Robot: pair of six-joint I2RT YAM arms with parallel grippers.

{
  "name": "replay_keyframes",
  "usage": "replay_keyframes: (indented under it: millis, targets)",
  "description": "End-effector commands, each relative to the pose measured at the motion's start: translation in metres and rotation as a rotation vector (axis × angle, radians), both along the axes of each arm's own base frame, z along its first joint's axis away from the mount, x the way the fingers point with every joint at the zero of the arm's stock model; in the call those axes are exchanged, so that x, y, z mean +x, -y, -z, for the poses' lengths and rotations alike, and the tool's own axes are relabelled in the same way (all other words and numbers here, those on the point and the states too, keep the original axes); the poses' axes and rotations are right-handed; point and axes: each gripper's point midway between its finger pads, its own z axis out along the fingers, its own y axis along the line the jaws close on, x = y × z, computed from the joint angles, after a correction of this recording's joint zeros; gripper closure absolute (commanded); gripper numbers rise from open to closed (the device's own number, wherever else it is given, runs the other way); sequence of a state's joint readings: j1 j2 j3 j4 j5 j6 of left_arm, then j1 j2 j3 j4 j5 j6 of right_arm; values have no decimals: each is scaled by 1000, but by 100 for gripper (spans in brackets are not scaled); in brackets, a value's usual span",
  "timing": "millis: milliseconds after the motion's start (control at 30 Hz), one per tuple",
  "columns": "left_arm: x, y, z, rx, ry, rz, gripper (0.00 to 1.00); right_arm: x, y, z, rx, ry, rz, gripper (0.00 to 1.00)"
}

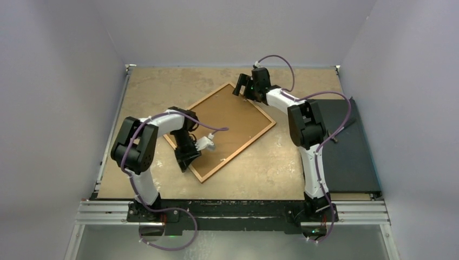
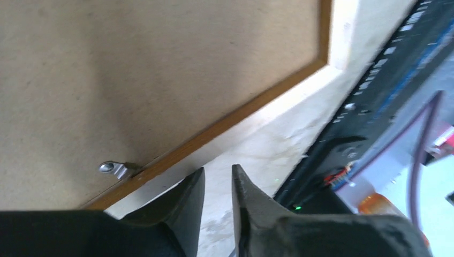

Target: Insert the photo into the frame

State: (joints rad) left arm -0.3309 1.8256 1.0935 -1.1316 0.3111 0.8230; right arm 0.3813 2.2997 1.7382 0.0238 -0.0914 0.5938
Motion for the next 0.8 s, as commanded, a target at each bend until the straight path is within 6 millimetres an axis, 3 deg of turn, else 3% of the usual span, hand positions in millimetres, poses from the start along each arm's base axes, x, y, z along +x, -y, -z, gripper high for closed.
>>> replay_keyframes:
  millis: [0,167,267,367,467,533,600,700,767]
  targets:
    - [30,69,-8,-257,106,20,71,-38,-31,-15,41,-103,-117,1]
    - [25,61,-28,-255,117,22,49,-35,-18,-11,16,-98,-109,1]
    - [37,56,-61,-293,157,-11,43,-32,-15,-16,-4,-83,-100,1]
    - [83,38,-107,-340,299,-101,39,-25,-3,-34,-34,-37,-52,1]
    - [156,-5,-138,-326,505,-319,39,-18,12,-57,-39,6,0,1]
    - [197,-30,-141,-293,595,-430,42,-16,21,-74,-39,37,20,1]
    - [232,-59,-131,-240,645,-544,47,-16,29,-82,-48,50,34,1]
    - [263,-91,-100,-143,657,-647,54,-18,41,-92,-82,55,54,1]
    - [273,-105,-82,-113,652,-687,57,-25,50,-97,-100,44,70,1]
